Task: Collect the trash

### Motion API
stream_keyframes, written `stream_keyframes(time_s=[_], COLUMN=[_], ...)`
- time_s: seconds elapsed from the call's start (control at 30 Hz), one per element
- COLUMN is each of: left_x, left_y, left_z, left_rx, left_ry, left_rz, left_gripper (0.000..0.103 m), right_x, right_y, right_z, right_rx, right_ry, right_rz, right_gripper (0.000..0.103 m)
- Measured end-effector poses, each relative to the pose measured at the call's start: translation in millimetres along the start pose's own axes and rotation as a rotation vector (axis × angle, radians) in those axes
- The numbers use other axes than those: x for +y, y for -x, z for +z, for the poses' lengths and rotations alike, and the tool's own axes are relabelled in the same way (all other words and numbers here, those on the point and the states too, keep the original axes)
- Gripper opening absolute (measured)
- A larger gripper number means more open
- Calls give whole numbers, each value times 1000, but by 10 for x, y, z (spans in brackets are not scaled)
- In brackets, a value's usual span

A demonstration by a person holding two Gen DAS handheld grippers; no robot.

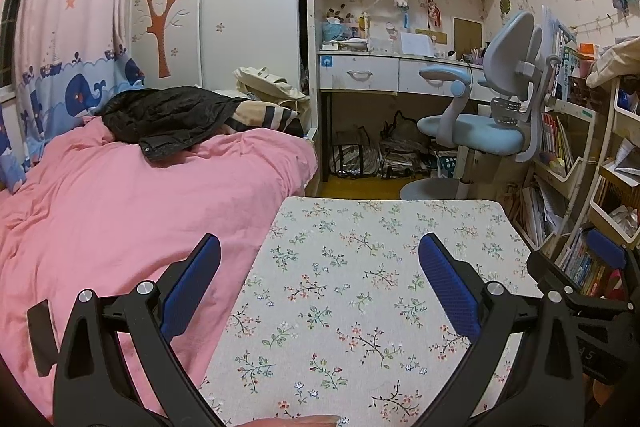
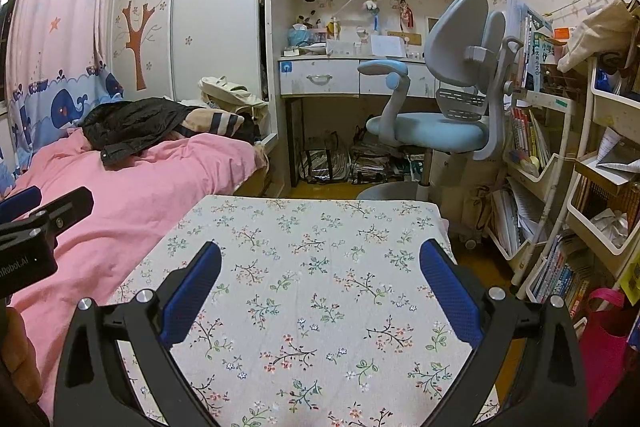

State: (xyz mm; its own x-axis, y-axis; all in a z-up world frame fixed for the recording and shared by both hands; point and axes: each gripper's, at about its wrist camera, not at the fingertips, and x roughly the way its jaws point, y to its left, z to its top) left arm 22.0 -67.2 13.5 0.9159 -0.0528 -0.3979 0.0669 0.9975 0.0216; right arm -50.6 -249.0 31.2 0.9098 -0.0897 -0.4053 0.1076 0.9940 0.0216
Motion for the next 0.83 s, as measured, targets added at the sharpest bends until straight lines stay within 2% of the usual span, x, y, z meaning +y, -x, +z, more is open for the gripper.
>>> stream_keyframes(time_s=[0.27,0.4,0.53,0.67,0.83], left_x=[-7,-42,-52,-33,27], left_y=[-5,-16,-62,-166,-210], left_z=[-31,-55,-57,-48,-26], left_rx=[-5,11,42,100,113], left_ry=[11,-7,-19,-36,-32], left_rz=[-9,-28,-32,-21,-9], left_gripper=[96,96,96,96,96], right_x=[4,-28,-97,-250,-345], right_y=[-8,-130,-475,-906,-1260], right_z=[-3,-45,-132,-287,-464], right_rx=[3,43,140,305,421], right_ry=[-1,2,38,22,50], right_rz=[1,6,-50,-91,-131], right_gripper=[95,95,95,95,95])
